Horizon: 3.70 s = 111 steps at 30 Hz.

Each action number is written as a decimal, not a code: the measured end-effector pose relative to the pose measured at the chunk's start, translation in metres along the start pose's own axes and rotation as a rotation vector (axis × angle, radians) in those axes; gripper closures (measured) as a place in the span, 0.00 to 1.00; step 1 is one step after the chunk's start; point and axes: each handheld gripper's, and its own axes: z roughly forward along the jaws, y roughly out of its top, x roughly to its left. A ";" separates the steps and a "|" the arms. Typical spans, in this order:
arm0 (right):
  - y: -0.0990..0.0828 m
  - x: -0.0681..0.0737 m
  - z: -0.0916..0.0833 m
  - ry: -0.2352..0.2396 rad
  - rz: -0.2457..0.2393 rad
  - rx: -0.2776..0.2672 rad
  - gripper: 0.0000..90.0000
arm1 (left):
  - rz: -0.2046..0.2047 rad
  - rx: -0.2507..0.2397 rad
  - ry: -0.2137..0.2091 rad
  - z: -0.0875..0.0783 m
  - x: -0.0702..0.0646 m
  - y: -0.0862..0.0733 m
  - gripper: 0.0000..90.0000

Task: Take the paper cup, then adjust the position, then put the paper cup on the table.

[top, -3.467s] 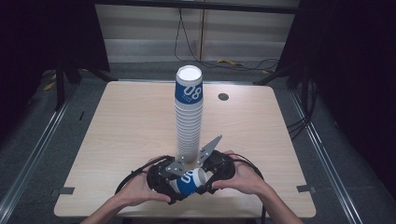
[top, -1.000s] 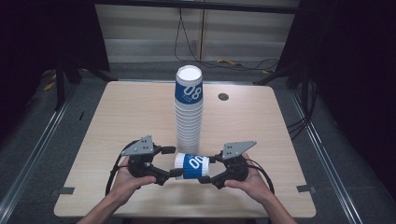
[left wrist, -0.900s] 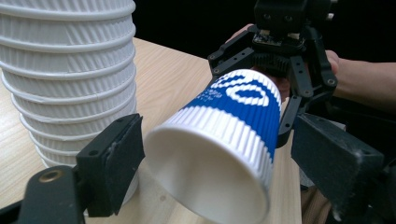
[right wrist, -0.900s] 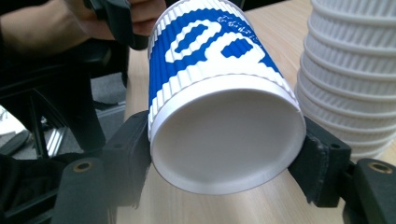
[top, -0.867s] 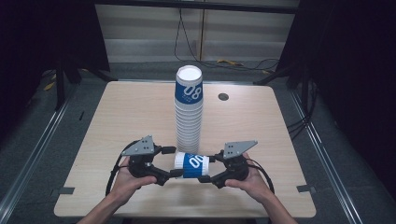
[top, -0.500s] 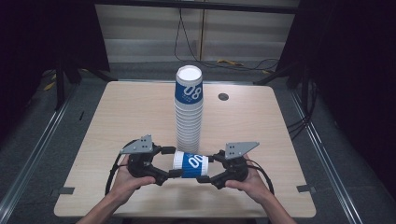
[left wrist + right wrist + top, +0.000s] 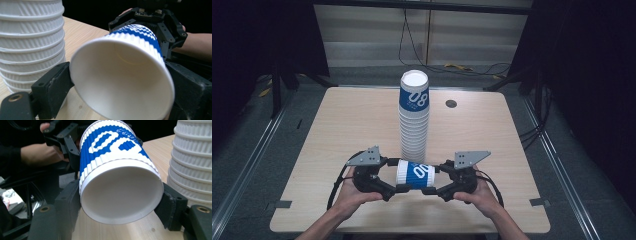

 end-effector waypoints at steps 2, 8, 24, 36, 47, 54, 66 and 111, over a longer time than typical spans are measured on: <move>0.000 0.000 0.001 0.001 0.001 -0.007 0.33 | -0.001 0.002 -0.004 0.001 0.000 0.000 0.10; 0.000 0.001 0.003 0.005 -0.004 -0.005 0.33 | -0.007 0.001 -0.021 0.003 0.000 -0.001 0.11; -0.001 0.003 0.002 0.019 0.002 -0.019 0.33 | 0.026 -0.021 -0.034 0.002 -0.003 -0.001 0.13; -0.002 0.002 0.002 0.020 0.010 0.020 0.31 | 0.024 -0.012 -0.071 0.000 -0.001 -0.002 0.17; -0.004 0.002 0.008 -0.014 0.020 0.105 0.24 | 0.032 -0.001 -0.077 0.001 0.000 -0.003 0.20; -0.006 -0.001 0.011 -0.047 0.034 0.127 0.17 | 0.012 -0.025 -0.060 -0.007 0.004 -0.001 0.20; -0.010 -0.002 0.001 -0.113 0.041 0.139 0.18 | -0.017 0.003 0.001 -0.026 0.004 -0.002 0.20; -0.029 -0.019 -0.049 -0.496 0.180 0.146 0.16 | -0.109 0.440 0.488 -0.099 0.076 0.023 0.19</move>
